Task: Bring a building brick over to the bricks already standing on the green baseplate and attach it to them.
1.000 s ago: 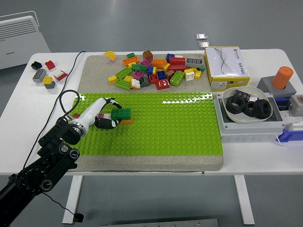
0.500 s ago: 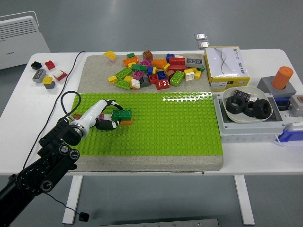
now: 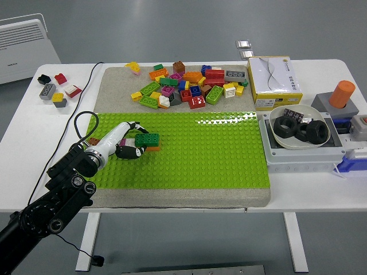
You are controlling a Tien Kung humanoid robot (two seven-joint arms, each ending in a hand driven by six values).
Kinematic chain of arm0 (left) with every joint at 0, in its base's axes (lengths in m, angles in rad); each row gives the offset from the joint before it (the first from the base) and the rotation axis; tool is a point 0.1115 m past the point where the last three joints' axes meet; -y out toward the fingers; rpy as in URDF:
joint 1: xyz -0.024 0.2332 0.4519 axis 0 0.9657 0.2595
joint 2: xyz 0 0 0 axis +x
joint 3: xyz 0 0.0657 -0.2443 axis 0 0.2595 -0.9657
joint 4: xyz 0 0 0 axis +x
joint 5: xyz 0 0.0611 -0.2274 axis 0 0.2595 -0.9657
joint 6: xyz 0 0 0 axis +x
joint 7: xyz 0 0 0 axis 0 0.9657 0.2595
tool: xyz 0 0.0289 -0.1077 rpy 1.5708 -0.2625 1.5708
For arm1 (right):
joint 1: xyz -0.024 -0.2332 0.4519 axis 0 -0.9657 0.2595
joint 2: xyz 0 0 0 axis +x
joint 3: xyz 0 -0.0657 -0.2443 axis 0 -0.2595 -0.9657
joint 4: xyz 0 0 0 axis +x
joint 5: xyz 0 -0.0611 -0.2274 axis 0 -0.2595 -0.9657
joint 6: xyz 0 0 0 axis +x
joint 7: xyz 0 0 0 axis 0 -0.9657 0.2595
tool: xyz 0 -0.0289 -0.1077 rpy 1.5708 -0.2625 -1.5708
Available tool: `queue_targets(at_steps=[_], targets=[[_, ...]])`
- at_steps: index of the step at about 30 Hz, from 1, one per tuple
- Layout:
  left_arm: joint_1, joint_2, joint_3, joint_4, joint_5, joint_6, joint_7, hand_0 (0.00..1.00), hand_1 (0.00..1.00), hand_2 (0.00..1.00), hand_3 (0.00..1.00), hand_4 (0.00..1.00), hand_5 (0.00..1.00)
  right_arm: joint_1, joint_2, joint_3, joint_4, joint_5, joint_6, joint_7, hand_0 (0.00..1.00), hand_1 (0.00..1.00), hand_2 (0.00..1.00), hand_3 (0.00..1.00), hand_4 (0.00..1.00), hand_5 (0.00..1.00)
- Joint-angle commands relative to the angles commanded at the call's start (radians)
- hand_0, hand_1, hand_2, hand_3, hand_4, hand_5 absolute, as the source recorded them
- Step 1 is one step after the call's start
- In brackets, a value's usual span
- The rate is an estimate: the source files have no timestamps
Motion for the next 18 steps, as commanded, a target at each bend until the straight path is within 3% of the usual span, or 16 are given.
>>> queue_targets(at_steps=[7,8,13,14,18], targets=[[0.000,0.001,0.000,0.001,0.003,-0.004,0.000,0.930,0.969,0.984,0.779,0.700,0.002,-0.001,0.000,0.000,0.000,0.000,0.000,0.000,0.514,0.709,0.741,0.765,0.808,0.837],[0.000,0.001,0.000,0.001,0.003,-0.005,-0.001,0.932,0.970,0.987,0.785,0.762,0.002,-0.001,0.000,0.001,0.000,-0.001,0.000,0.000,0.514,0.710,0.741,0.765,0.808,0.838],[0.000,0.005,-0.002,0.000,0.000,-0.014,-0.003,0.932,0.970,0.987,0.785,0.762,0.002,-0.001,0.000,0.008,0.000,-0.007,0.001,0.000,0.514,0.710,0.741,0.765,0.808,0.838],[0.001,0.005,-0.003,-0.001,0.001,-0.016,-0.002,0.934,0.973,0.987,0.790,0.856,0.002,-0.001,0.000,0.009,0.000,-0.008,0.001,0.000,0.514,0.709,0.741,0.765,0.809,0.838],[0.006,0.010,-0.015,-0.020,0.010,-0.028,0.010,0.934,0.973,0.987,0.790,0.856,0.002,-0.001,-0.001,0.011,0.000,-0.010,0.002,0.000,0.514,0.709,0.741,0.765,0.809,0.838]])
